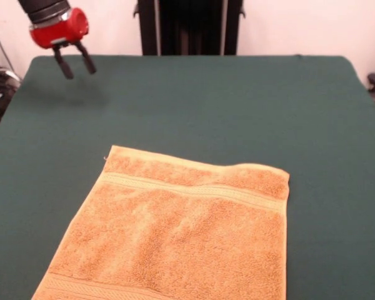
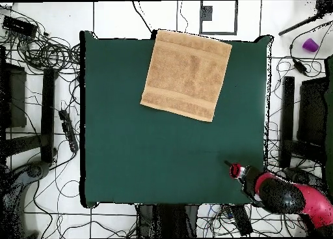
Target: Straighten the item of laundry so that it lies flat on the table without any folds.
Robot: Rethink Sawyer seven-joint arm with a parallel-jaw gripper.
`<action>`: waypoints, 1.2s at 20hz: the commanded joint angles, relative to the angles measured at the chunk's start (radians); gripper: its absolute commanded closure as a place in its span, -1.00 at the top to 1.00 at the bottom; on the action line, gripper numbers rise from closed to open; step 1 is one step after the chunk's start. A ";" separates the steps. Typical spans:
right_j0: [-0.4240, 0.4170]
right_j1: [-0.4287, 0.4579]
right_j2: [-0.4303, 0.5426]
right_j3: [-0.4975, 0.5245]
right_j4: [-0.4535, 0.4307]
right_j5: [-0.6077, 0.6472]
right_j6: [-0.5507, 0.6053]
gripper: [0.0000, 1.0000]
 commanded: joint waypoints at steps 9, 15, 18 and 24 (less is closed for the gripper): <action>0.133 -0.053 -0.023 -0.109 -0.078 0.086 -0.175 -1.00; 0.147 -0.061 -0.049 -0.107 -0.058 0.086 -0.133 -1.00; 0.143 -0.058 -0.045 -0.105 -0.050 0.065 -0.124 -1.00; 0.141 -0.059 -0.036 -0.107 -0.051 0.057 -0.141 -1.00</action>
